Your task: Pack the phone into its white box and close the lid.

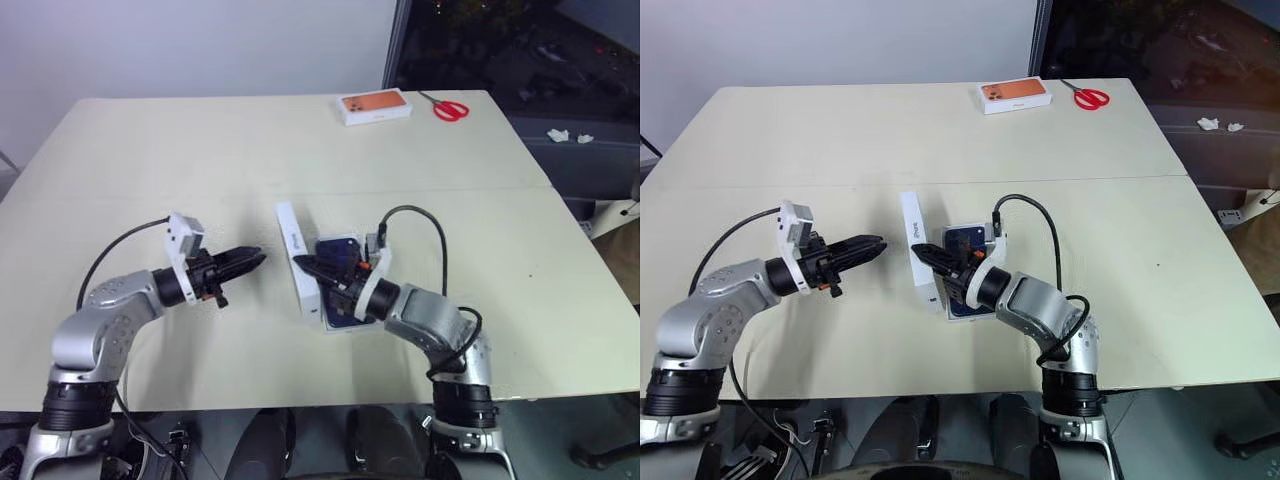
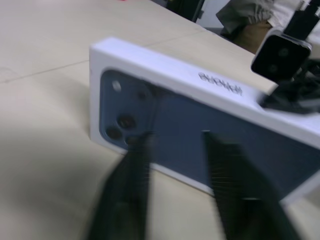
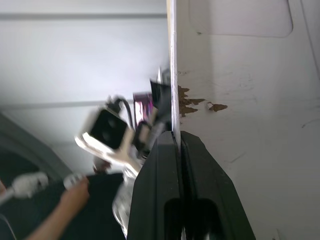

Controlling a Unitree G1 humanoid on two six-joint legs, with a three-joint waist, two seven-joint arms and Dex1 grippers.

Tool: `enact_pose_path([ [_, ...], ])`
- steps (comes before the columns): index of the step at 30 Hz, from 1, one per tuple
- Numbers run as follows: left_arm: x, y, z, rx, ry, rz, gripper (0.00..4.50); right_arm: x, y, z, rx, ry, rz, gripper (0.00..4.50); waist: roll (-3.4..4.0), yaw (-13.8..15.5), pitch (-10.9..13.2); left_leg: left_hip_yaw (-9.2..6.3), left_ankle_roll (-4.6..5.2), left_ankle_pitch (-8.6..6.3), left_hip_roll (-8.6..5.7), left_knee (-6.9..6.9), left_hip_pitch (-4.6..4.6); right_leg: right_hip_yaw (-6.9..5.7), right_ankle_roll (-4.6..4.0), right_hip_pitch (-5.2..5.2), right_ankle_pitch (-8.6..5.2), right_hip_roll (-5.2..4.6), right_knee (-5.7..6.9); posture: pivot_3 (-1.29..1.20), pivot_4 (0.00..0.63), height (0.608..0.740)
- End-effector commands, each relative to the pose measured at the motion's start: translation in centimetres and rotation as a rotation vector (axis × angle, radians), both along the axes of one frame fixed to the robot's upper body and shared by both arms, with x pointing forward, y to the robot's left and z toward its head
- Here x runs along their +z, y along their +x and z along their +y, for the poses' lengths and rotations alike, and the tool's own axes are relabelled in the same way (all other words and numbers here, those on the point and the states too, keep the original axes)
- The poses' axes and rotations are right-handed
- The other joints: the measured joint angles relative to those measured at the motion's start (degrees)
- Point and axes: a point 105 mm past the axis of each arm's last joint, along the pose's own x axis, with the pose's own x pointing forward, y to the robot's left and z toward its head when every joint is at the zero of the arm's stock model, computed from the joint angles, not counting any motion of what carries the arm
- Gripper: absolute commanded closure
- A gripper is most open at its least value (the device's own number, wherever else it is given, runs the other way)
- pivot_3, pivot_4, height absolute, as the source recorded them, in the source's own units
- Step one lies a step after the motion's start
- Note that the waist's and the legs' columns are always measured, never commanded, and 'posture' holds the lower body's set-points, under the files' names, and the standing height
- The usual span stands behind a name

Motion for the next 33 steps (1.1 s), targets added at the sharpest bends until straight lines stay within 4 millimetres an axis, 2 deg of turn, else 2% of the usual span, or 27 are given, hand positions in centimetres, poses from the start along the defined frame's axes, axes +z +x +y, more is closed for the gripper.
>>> enact_pose_path([
  [1, -0.2, 0.2, -0.5, 0.008, 0.016, -0.041, 4.47, 0.9, -0.4, -0.1, -0.027, 0.042, -0.003, 4.5, 0.0, 0.0, 0.0, 0.0, 0.0, 0.0, 0.0, 0.01, 0.0, 0.0, 0.0, 0.02, 0.0, 0.0, -0.01, 0.0, 0.15, 0.74],
  [6, -1.1, 0.0, -3.0, -0.056, -0.014, -0.011, 4.47, 1.1, -0.5, -0.7, 0.003, 0.008, -0.072, 4.5, 0.0, 0.0, 0.0, 0.01, 0.0, 0.0, 0.0, 0.0, 0.01, 0.0, 0.0, 0.02, 0.0, 0.01, -0.01, 0.0, 0.15, 0.74],
  [7, -1.2, -0.1, -3.4, -0.07, -0.01, -0.01, 4.5, 1.0, -0.7, -0.8, 0.012, 0.002, -0.078, 3.88, 0.0, 0.0, 0.0, 0.01, 0.0, 0.0, 0.0, 0.01, 0.01, 0.0, 0.0, 0.03, 0.0, 0.01, -0.02, 0.0, 0.15, 0.74],
  [9, -1.6, -0.3, -4.1, -0.093, -0.017, 0.01, 4.5, 0.7, -0.9, -0.9, 0.025, -0.007, -0.086, 3.17, 0.0, 0.0, 0.0, 0.01, 0.01, 0.0, 0.0, 0.0, 0.01, -0.01, 0.0, 0.03, 0.0, 0.01, -0.01, 0.0, 0.15, 0.74],
  [14, -2.3, -0.6, -4.9, -0.122, -0.015, 0.028, 4.5, 0.7, -1.1, -1.3, 0.057, -0.031, -0.128, 0.55, 0.01, 0.0, 0.0, 0.01, 0.01, 0.0, 0.01, 0.0, 0.01, 0.0, 0.0, 0.02, 0.0, 0.03, -0.01, 0.0, 0.15, 0.74],
  [15, -2.3, -0.6, -5.0, -0.125, -0.019, 0.031, 4.5, 0.9, -1.4, -1.8, 0.113, -0.094, -0.195, 0.07, 0.01, 0.0, 0.0, 0.01, 0.01, 0.0, 0.02, 0.0, 0.01, 0.0, 0.0, 0.02, 0.0, 0.04, -0.01, 0.0, 0.15, 0.74],
  [19, -2.5, -0.5, -5.4, -0.131, -0.024, 0.036, 4.5, 2.5, -0.4, -5.9, 0.246, -0.346, -0.437, 0.07, 0.2, 0.4, 0.1, 0.17, 0.25, 0.0, -0.07, 0.16, 0.0, 0.03, 0.03, 0.11, 0.01, -0.05, -0.04, 0.0, 0.15, 0.74],
  [23, -3.1, -0.5, -6.4, -0.148, -0.036, 0.047, 4.5, 2.5, 1.3, -9.1, 0.288, -0.594, -0.588, 0.07, 0.13, 0.4, 0.1, 0.05, 0.36, -0.04, 0.01, 0.07, 0.01, -0.03, 0.06, 0.18, 0.0, 0.09, -0.17, 0.0, 0.15, 0.74],
  [28, -3.4, -0.6, -7.5, -0.17, -0.059, 0.058, 4.5, 4.0, 3.2, -10.8, 0.327, -0.747, -0.809, 0.07, 0.13, 0.2, 0.1, 0.15, 0.37, -0.05, 0.01, 0.14, 0.01, 0.02, 0.09, 0.16, 0.01, 0.05, -0.15, 0.0, 0.15, 0.74],
  [31, -3.6, -0.7, -7.6, -0.17, -0.06, 0.066, 4.5, 3.7, 5.4, -11.7, 0.29, -0.935, -0.973, 0.07, 0.13, 0.3, 0.1, 0.14, 0.37, -0.05, 0.02, 0.14, 0.04, 0.01, 0.09, 0.17, 0.01, 0.05, -0.15, 0.0, 0.15, 0.74],
  [33, -3.8, -0.7, -7.3, -0.161, -0.052, 0.07, 4.5, 3.2, 5.9, -11.7, 0.303, -1.013, -1.065, 0.07, 0.13, 0.4, 0.1, 0.13, 0.37, -0.05, 0.02, 0.13, 0.03, 0.01, 0.09, 0.16, 0.01, 0.04, -0.15, 0.0, 0.15, 0.74],
])
